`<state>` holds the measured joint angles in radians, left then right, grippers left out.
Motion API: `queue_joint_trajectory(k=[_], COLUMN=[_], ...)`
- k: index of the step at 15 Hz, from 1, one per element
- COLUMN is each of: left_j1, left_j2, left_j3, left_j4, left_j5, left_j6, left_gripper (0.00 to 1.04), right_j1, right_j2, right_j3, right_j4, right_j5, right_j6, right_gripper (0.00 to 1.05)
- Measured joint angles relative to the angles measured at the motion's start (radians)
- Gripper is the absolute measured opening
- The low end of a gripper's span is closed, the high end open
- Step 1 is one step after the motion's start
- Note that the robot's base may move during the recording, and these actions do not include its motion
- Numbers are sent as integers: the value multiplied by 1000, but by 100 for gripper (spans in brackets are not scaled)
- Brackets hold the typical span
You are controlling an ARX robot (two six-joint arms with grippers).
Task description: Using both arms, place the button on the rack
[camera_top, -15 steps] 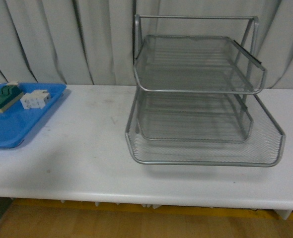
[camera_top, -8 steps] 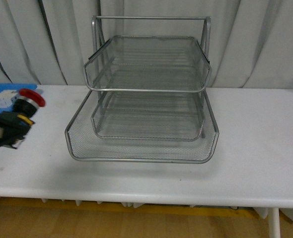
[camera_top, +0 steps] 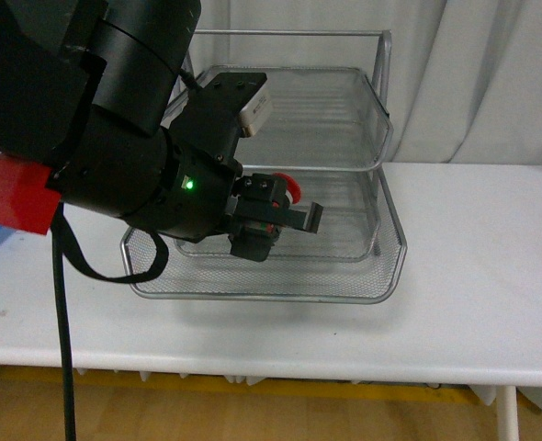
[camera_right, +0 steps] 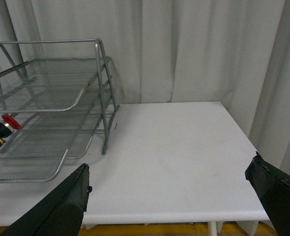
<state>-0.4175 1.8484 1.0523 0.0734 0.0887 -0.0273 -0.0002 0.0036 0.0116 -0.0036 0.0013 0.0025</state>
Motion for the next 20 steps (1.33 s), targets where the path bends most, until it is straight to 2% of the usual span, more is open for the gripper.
queue_joint_trajectory(k=[4,9,12,14,15,18,20], left_j1=[40,35,35,32,32,36,56], left_j2=[144,236,267,241,185,17,-161], left_j3=[176,320,344,313,254,128,-38], left_j4=[-114,-183,-191,-155,-137,-68,27], left_j5=[-22,-14,0,3,6,7,17], left_j6=[-9,-43,-79,-85,-89,-74,-30], left_gripper=[36,36,71,100,97,98,98], right_j1=[0,0,0,0,0,0,0], right_j2=[0,0,0,0,0,0,0], right_j3=[0,0,0,0,0,0,0], right_j4=[0,0,0,0,0,0,0], right_j5=[0,0,0,0,0,0,0], right_j6=[0,0,0,0,0,0,0], right_gripper=[98,98,98,98,98,98,98])
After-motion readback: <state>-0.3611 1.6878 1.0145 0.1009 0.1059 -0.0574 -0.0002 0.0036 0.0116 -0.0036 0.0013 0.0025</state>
